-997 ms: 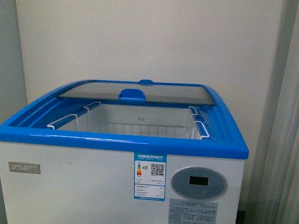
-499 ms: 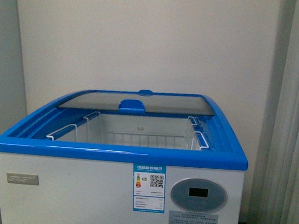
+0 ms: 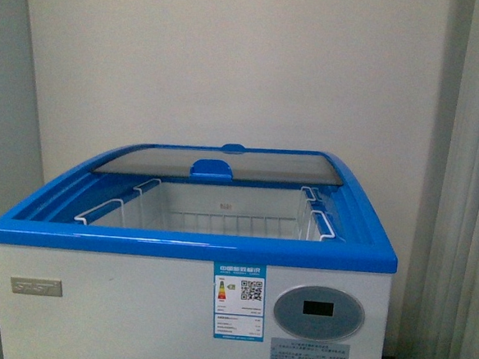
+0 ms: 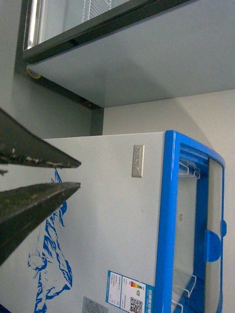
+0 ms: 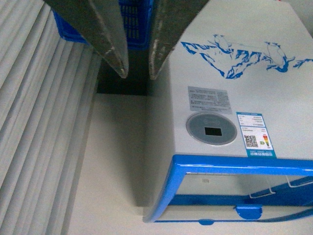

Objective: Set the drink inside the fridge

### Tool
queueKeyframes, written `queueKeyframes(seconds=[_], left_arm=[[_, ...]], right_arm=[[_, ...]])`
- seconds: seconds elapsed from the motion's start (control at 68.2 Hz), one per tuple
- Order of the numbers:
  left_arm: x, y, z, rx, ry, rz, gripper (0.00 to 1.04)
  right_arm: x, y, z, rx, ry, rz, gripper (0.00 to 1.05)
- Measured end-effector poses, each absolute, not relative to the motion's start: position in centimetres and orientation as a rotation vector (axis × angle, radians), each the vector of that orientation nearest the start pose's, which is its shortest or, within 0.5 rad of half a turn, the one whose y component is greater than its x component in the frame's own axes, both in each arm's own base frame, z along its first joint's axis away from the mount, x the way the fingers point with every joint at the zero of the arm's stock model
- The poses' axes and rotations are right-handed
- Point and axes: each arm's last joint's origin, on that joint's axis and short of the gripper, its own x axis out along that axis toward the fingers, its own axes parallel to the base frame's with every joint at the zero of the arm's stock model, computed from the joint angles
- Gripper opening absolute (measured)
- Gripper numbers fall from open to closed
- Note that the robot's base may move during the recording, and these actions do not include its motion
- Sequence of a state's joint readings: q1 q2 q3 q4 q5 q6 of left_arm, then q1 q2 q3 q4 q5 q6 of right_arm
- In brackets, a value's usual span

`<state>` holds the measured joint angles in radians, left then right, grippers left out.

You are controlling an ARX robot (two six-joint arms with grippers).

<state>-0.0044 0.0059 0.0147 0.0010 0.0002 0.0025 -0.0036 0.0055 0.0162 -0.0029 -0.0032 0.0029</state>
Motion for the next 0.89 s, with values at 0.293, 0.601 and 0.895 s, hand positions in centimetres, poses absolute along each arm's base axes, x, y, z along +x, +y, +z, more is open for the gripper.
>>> queueKeyframes(seconds=[0.293, 0.601, 0.895], left_arm=[[9.72, -0.04, 16.82, 0.002, -0.01, -0.005, 0.75], [9.72, -0.04, 16.81, 0.002, -0.01, -0.005, 0.97], [9.72, -0.04, 16.81, 0.002, -0.01, -0.005, 0.97]], right_arm=[[9.7, -0.03, 16.83, 0.003, -0.008, 0.0, 0.77], [9.7, -0.03, 16.83, 0.003, -0.008, -0.001, 0.97], [9.7, -0.03, 16.83, 0.003, -0.008, 0.0, 0.97]])
